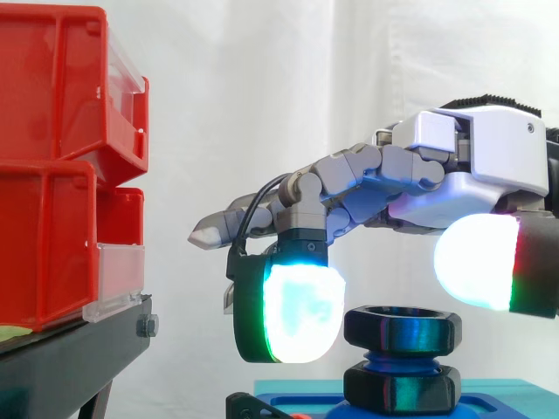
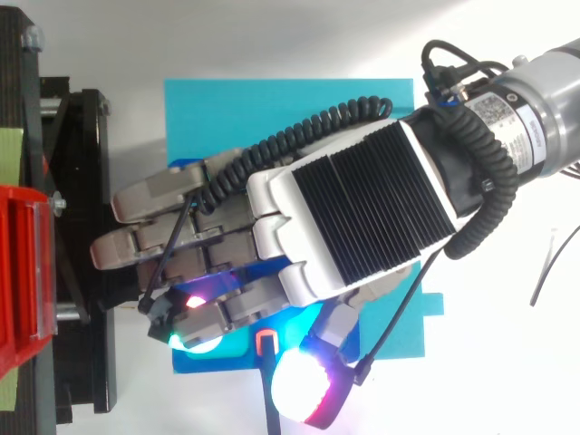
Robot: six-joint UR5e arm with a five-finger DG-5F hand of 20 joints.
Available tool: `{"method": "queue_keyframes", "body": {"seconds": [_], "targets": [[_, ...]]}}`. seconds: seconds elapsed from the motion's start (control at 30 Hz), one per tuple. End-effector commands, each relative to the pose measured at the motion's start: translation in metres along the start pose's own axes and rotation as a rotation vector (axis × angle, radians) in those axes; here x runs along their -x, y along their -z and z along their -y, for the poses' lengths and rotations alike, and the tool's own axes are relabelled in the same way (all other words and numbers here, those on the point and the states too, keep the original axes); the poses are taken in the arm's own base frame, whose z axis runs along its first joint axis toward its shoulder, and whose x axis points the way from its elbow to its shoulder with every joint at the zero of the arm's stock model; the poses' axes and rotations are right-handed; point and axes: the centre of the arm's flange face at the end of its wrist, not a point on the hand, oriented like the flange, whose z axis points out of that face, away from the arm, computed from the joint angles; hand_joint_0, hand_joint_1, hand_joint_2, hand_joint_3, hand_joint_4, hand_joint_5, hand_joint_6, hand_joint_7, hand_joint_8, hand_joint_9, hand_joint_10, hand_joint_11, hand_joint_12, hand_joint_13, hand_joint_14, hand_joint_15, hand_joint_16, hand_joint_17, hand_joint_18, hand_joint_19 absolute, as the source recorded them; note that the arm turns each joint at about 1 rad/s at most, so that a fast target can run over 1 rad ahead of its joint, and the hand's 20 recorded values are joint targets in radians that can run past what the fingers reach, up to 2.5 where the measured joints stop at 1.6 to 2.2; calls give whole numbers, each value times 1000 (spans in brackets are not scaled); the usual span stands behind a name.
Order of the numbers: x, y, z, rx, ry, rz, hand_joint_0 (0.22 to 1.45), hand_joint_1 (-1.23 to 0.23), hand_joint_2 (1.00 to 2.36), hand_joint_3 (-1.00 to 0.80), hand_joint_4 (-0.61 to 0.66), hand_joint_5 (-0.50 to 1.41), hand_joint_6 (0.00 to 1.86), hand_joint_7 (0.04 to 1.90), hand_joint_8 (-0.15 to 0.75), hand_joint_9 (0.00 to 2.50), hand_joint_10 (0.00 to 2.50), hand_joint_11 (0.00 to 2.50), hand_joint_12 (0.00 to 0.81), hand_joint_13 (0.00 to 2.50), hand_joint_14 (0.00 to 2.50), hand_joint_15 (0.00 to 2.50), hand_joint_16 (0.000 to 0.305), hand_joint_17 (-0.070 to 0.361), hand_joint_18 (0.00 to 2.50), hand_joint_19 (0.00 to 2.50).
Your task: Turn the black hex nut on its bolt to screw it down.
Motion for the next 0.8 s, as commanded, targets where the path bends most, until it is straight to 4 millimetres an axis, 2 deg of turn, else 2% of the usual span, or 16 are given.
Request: {"method": "queue_keyframes", "body": {"seconds": [0.0,0.77], "targets": [[0,5,5,0,-1,-4,435,-232,1000,-500,145,-159,640,1060,213,574,7,240,143,333,1,84,13,29,0,297],[5,25,28,7,9,-3,435,-220,1000,-500,139,-171,694,988,213,578,7,249,142,342,4,101,13,28,0,300]]}}
